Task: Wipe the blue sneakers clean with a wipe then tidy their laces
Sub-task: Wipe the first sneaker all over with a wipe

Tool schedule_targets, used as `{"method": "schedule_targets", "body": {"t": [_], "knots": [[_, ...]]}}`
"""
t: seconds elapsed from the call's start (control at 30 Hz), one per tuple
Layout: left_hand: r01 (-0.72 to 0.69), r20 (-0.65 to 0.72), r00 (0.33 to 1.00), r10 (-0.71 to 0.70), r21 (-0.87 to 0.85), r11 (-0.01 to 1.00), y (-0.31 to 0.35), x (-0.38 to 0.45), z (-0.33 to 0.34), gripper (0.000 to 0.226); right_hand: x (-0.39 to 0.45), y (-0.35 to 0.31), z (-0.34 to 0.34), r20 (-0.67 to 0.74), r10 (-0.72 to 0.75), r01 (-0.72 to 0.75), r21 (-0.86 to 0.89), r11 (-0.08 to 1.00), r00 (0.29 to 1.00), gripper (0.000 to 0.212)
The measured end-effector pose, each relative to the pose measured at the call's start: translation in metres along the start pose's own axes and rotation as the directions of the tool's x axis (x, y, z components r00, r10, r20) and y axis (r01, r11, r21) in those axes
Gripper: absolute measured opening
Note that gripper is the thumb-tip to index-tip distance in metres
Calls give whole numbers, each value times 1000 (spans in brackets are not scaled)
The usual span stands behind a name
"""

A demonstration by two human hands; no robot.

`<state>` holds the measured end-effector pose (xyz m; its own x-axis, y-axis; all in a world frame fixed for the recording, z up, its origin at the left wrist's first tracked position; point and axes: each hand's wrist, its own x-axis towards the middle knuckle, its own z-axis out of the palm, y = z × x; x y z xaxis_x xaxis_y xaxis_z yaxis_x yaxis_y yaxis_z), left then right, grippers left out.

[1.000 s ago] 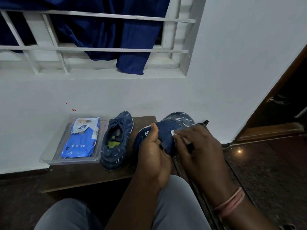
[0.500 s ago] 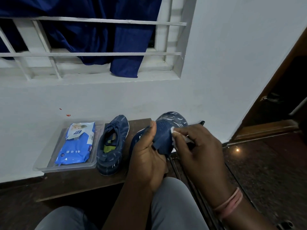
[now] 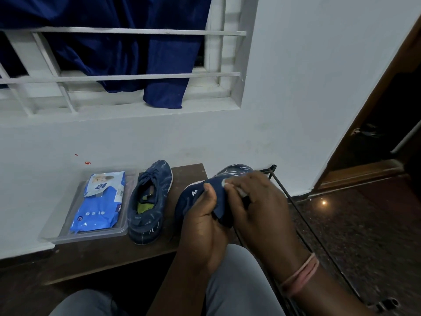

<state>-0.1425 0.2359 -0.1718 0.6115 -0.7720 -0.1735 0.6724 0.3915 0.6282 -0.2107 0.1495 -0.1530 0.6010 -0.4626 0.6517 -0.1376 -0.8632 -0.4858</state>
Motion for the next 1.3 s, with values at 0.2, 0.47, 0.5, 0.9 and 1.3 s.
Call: {"method": "schedule_targets", "body": {"t": [0.2,0.47,0.5,0.9,1.3], "knots": [[13,-17,1000,-13,-6,1000,-3,0,4,63,4,-2,-4,103,-27,29,-17,999,994,8],[19,-63,998,-21,-43,999,-10,2,6,66,5,-2,-8,150,-14,21,-46,999,989,10],[11,-72,997,-15,-49,999,-10,2,6,66,8,3,-9,101,9,-3,-66,998,995,9],[-171,-7,985,172,-125,977,37,14,15,64,25,-4,-38,94,415,-366,667,649,905,8],[-307,-244,941,234,-328,894,39,23,-12,29,-7,-19,31,218,437,-467,635,616,873,24]]}}
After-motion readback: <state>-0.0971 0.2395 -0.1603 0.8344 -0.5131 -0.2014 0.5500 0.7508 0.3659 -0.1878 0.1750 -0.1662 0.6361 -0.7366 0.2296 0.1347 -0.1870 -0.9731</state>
